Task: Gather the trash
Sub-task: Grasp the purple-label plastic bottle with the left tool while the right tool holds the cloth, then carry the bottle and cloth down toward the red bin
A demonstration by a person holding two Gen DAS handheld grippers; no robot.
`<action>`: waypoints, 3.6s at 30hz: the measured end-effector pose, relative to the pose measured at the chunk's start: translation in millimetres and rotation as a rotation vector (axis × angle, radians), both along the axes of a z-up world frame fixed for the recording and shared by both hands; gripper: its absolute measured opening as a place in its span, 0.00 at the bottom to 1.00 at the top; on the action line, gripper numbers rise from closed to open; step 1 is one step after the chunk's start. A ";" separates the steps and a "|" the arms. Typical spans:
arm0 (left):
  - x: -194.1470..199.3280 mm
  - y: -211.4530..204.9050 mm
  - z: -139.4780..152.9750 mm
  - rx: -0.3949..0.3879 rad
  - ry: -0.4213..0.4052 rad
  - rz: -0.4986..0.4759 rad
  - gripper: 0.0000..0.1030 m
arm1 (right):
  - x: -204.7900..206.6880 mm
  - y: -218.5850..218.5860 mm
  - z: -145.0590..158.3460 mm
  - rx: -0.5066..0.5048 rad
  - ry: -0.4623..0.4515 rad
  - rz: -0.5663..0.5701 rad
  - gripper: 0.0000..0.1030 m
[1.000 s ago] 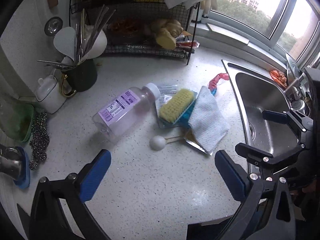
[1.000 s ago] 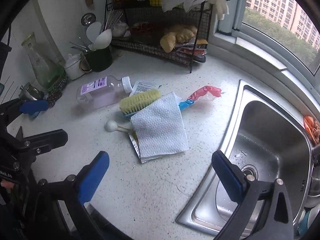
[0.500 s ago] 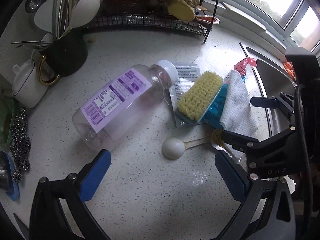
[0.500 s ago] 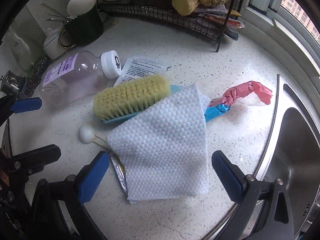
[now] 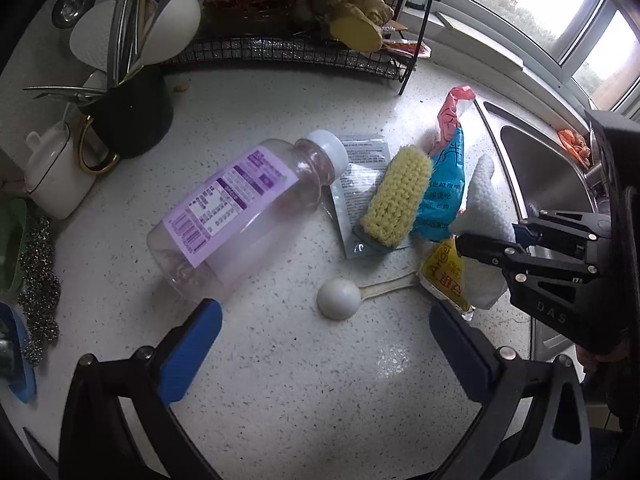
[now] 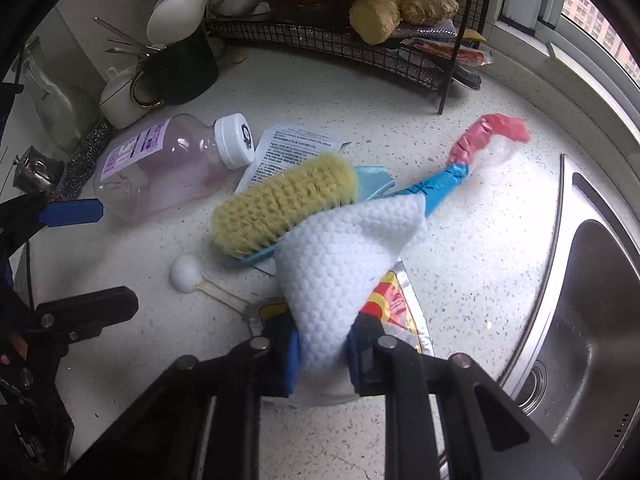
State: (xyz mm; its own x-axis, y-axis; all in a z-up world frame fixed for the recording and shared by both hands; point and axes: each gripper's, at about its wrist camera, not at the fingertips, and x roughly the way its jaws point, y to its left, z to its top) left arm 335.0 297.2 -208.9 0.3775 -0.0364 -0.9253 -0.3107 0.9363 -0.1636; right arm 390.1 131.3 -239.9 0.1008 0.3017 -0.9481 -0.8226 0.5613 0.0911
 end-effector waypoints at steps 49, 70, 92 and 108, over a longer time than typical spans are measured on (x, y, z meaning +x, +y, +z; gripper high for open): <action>62.7 53.4 -32.2 0.043 0.055 -0.331 0.57 | -17.5 43.9 11.1 -0.052 0.148 -0.227 0.08; 9.3 -7.4 21.7 0.078 -0.040 -0.249 0.54 | -29.2 -16.4 46.4 0.041 0.121 -0.231 0.08; -67.7 -158.6 102.4 0.150 -0.157 -0.266 0.54 | -93.7 -140.2 121.2 0.195 -0.007 -0.258 0.08; -164.7 -298.9 97.3 0.143 -0.162 -0.330 0.54 | -188.6 -265.8 135.0 0.211 -0.045 -0.343 0.08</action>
State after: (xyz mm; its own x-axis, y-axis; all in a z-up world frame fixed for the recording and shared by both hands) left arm 170.2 -1.6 -111.5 0.5083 -0.0550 -0.8594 0.0295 0.9985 -0.0464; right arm 201.5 -134.6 -104.9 0.2691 0.4306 -0.8615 -0.5967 0.7767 0.2018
